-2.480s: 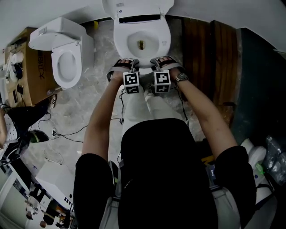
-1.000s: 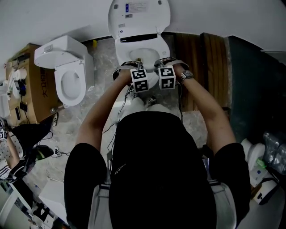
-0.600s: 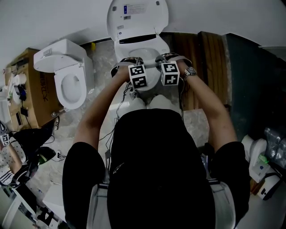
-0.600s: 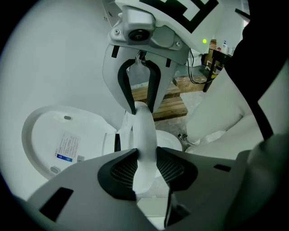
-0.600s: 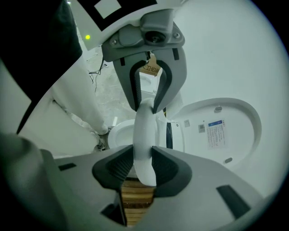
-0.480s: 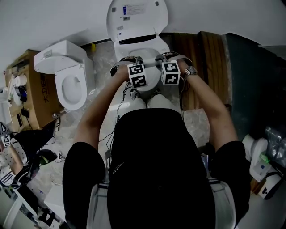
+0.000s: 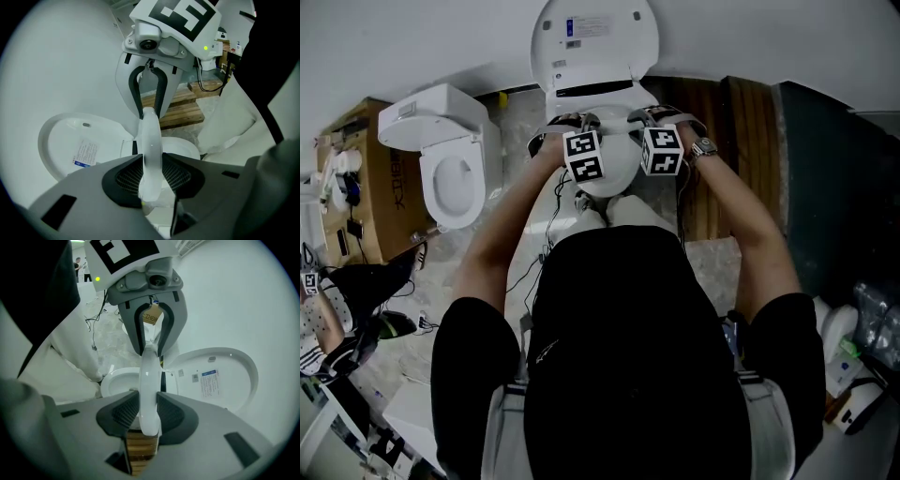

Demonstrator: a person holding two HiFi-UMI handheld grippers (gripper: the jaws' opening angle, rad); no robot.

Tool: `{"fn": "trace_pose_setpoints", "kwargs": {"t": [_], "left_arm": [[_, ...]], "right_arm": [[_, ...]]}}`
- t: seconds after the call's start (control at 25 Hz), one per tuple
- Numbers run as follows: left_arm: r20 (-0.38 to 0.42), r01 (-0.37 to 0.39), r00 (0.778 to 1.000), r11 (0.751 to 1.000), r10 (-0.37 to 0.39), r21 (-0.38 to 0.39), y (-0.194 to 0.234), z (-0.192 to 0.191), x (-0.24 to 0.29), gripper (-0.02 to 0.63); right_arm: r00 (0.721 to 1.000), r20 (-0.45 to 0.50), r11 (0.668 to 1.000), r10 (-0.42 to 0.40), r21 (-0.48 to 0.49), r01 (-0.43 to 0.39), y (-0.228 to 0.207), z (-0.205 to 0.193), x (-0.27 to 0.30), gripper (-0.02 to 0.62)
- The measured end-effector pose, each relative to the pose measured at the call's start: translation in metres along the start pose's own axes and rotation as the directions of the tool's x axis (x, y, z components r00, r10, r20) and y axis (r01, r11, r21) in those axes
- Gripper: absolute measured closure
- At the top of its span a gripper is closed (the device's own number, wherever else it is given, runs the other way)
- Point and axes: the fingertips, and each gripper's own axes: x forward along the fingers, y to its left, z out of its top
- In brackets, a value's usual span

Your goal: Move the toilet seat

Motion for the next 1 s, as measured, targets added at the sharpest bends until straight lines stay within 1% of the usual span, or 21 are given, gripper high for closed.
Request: {"fn": "trace_pose_setpoints", "kwargs": {"t": [0.12,0.32,0.44,0.68,1.0], "left_arm": [[-0.006,-0.035,0.999,0.999,0.035,-0.009,0.017,-0.002,-0.004,0.479],[-0.024,-0.058,0.998,0.998,0.058,-0.017,0.034,-0.002,-0.005,0.482],[-0.036,-0.076,0.997,0.997,0.075,-0.027,0.048,-0.002,-0.006,0.483],[-0.064,-0.116,0.992,0.991,0.112,-0.060,0.080,-0.004,-0.008,0.483],[-0.091,-0.156,0.985,0.985,0.149,-0.080,0.112,-0.005,-0.011,0.480]], "right_arm": [[0.999,0.010,0.999,-0.041,-0.003,0.041,-0.019,0.000,-0.002,0.471],[0.998,0.032,0.998,-0.054,-0.006,0.054,-0.037,-0.001,-0.005,0.471],[0.997,0.043,0.998,-0.064,0.010,0.063,-0.052,-0.003,-0.006,0.472],[0.996,0.028,0.996,-0.084,0.023,0.083,-0.083,-0.003,-0.008,0.472],[0.992,0.046,0.993,-0.115,0.035,0.113,-0.115,-0.005,-0.011,0.469]]}}
